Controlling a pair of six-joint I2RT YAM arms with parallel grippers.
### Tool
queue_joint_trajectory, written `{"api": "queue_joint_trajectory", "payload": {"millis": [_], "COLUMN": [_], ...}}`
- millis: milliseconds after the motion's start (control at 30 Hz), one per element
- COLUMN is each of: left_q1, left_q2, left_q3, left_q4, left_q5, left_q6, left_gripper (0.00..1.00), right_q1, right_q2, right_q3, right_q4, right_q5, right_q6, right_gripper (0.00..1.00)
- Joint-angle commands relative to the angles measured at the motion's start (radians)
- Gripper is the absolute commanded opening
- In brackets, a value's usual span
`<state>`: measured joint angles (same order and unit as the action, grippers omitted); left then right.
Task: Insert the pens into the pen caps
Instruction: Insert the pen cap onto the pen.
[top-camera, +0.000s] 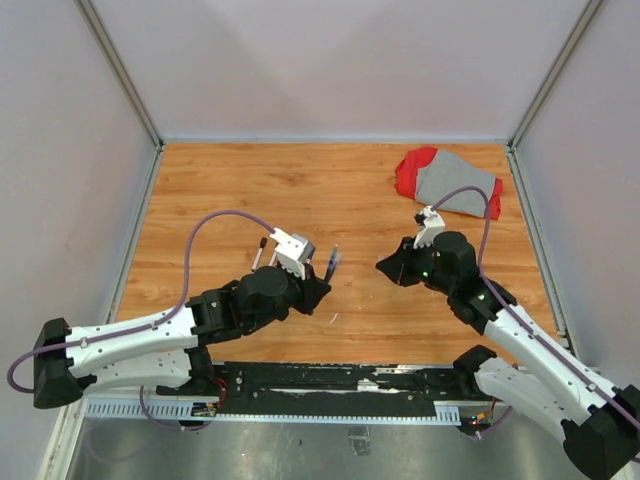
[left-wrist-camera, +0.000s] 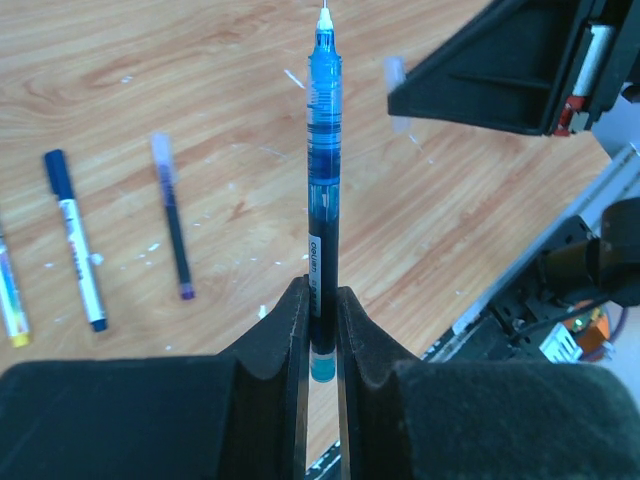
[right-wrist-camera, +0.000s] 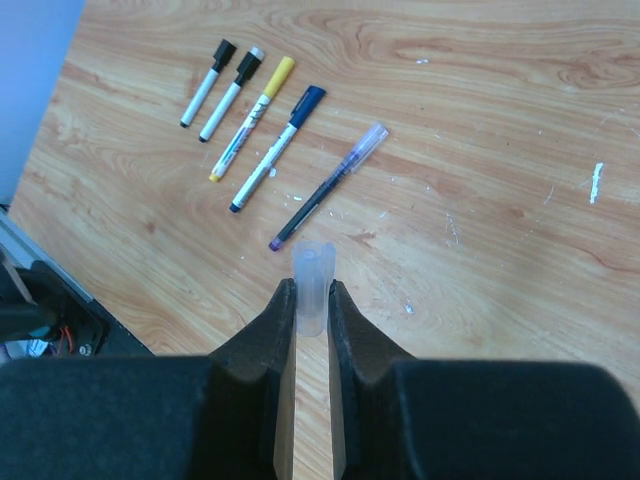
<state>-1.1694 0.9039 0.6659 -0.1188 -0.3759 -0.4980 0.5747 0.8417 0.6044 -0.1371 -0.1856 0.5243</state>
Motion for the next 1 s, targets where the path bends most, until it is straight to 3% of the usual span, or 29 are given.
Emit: {"api": "queue_joint_trajectory", "payload": {"millis": [0, 400, 733, 967], "left_q1": [-0.054, -0.131, -0.156, -0.162], "left_q2": [0.047, 0.126, 0.156, 0.163], "left_q3": [0.001, 0.020, 0.012, 0.000], "left_q4": [0.122, 0.216, 0.280, 0.343], "left_q5": [0.032, 0.013, 0.019, 0.049], "left_q6": [-0.017, -0.002, 0.010, 0.043], "left_gripper": [0.00, 0.00, 0.01, 0.00], "right_q1": [-0.038, -0.052, -0.052, -0.052], "right_q2": [-0.081, -0.214, -0.321, -0.372], "right_q3": [-0.051, -0.172, -0.149, -0.149], "right_q4": [0.102, 0.278, 0.234, 0.324], "right_q5": [-0.079, -0.063, 0.071, 0.071], "right_q6": [0.063, 0.262, 0.256, 0.246], "right_gripper": [0.01, 0.01, 0.01, 0.01]}}
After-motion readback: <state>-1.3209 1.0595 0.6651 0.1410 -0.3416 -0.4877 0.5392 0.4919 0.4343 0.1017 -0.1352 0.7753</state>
